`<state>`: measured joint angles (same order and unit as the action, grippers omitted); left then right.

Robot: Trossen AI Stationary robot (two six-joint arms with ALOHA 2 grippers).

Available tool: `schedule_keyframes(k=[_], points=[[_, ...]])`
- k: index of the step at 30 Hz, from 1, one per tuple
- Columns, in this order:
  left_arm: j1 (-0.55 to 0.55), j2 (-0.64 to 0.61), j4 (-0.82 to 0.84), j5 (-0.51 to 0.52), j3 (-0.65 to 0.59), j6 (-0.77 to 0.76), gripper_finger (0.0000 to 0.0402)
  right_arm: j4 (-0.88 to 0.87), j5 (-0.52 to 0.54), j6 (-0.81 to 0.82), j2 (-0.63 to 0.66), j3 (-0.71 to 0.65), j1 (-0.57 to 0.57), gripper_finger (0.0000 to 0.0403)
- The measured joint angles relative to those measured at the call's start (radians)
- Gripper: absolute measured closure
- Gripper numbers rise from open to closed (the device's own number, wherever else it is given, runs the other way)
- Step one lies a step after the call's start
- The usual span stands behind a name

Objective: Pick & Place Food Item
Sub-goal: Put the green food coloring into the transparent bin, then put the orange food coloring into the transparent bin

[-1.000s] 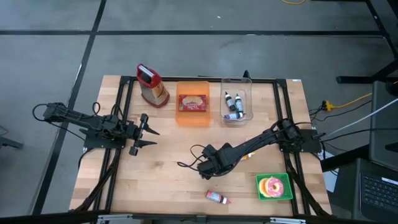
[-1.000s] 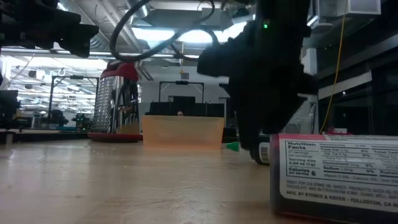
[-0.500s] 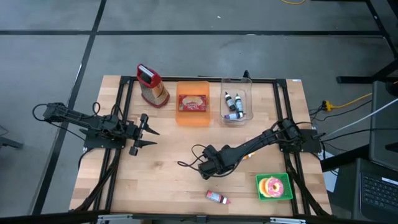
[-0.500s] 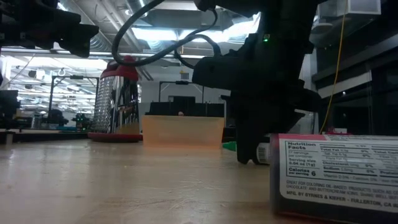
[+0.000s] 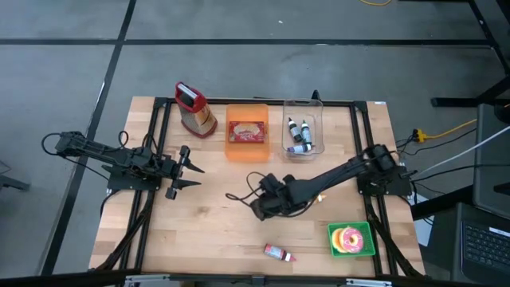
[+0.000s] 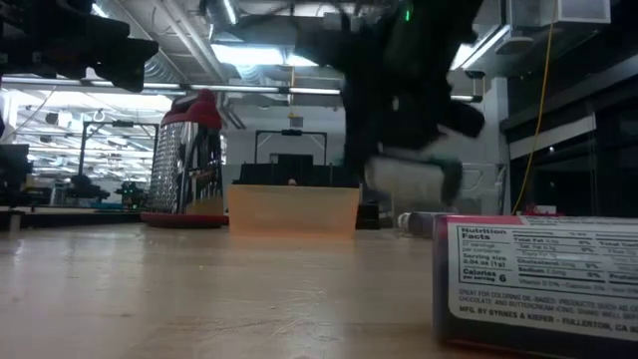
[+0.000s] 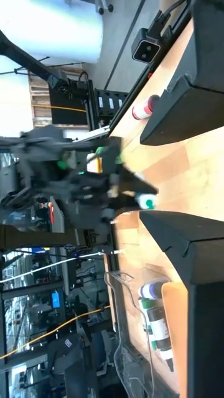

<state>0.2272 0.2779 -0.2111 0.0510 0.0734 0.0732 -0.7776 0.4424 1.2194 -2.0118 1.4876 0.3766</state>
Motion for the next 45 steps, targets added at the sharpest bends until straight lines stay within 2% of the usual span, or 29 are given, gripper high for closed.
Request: schedule_keyframes(k=[7,12,16,19,23,30,33,38,45], points=[[0.000,0.000,0.000,0.000,0.000,-0.001,0.0224,-0.031,0.231,-0.055,0.161,0.002,-0.004,0.0265],[0.000,0.000,0.000,-0.009,0.000,-0.001,0.0224,-0.168,0.413,-0.056,0.278,0.002,-0.029,0.0265],[0.000,0.000,-0.002,-0.009,0.000,-0.001,0.0224,-0.274,0.498,-0.052,0.348,0.002,-0.089,0.0265],[0.000,0.000,-0.001,-0.013,0.000,-0.001,0.0224,-0.336,0.507,-0.053,0.368,0.003,-0.161,0.0264],[0.000,0.000,-0.002,-0.018,0.000,-0.001,0.0224,-0.396,0.467,-0.077,0.365,-0.004,-0.276,0.0263],[0.000,0.000,0.000,-0.019,0.000,-0.008,0.0224,-0.386,0.411,-0.093,0.360,-0.139,-0.442,0.0262],[0.000,0.000,0.001,-0.019,0.000,-0.008,0.0224,-0.323,0.391,-0.104,0.360,-0.206,-0.495,0.0257],[0.000,0.000,0.006,-0.019,0.000,-0.008,0.0224,-0.193,0.323,-0.161,0.359,-0.275,-0.535,0.0209],[0.000,0.000,0.006,-0.023,0.000,-0.001,0.0224,-0.140,0.343,-0.212,0.360,-0.256,-0.540,0.0141]])
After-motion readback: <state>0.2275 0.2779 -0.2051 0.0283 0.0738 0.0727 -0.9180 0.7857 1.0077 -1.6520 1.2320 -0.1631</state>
